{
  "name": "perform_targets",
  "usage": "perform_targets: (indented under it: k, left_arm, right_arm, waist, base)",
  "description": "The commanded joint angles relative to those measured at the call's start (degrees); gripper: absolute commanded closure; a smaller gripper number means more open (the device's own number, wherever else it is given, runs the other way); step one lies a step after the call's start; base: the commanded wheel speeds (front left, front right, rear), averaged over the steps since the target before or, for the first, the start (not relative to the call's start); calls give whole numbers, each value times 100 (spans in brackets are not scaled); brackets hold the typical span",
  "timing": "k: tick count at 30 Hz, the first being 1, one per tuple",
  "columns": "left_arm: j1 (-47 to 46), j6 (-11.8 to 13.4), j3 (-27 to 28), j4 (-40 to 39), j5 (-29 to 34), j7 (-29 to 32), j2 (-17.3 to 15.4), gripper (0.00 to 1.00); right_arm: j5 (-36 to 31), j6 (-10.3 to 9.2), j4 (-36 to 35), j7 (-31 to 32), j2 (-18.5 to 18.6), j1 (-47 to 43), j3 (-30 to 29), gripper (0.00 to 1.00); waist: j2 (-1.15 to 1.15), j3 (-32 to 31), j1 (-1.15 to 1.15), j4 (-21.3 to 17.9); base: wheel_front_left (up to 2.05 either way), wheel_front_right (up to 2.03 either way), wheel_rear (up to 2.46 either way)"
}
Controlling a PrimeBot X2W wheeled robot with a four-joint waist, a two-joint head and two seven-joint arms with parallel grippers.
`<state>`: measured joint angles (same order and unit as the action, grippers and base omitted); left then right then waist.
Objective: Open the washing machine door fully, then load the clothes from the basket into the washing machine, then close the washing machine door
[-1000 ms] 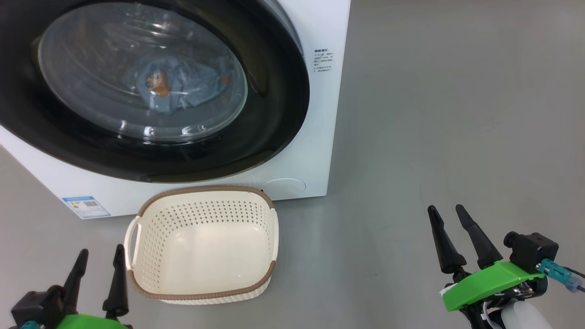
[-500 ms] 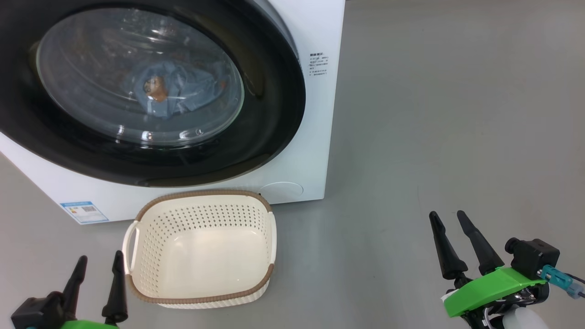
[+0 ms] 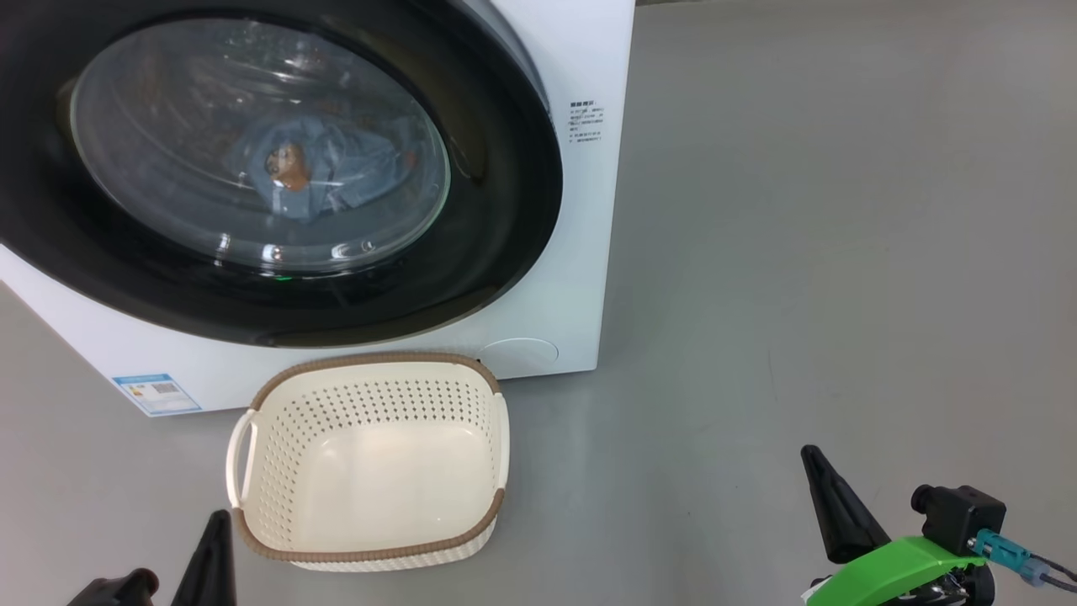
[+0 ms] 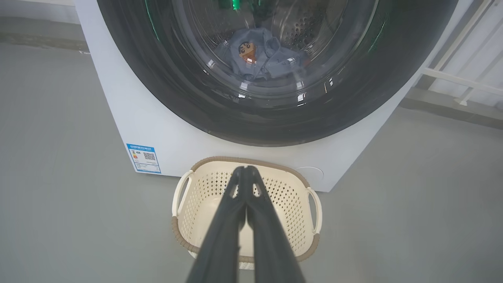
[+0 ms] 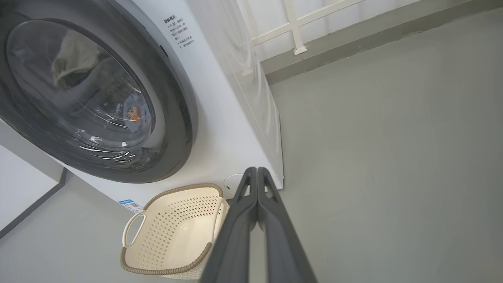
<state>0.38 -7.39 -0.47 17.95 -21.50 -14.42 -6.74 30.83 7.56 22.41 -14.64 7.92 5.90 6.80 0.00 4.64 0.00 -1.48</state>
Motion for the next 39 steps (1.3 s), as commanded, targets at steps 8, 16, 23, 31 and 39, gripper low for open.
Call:
perform_targets:
  k: [8,16,23,31,39]
  left_arm:
    - [-121,-1,98,-134,-570,166,-72,100]
    - [-166,-2,140,-147,-1024,299,-40,100]
    - [-199,-2,177,-163,-1422,418,-12,100]
    - [-236,-3,220,-181,-1877,553,20,100]
    - [-273,-3,262,-199,-2332,689,52,100]
  right_arm:
    - [506,-1,-178,168,10,94,-103,100]
    - [906,-1,-219,296,-19,96,-181,100]
    - [1257,-2,-259,411,-46,92,-250,100]
    - [1656,-2,-306,543,-78,87,-330,100]
    - [2054,-3,-353,675,-110,81,-412,100]
  waist:
    - [0,-40,1,12]
    - [0,-65,0,22]
    - [0,-90,0,30]
    - [0,-119,0,40]
    - [0,-148,0,49]
  base:
    - [0,0,0]
    - [0,0,0]
    - [0,0,0]
    - [0,0,0]
    - [0,0,0]
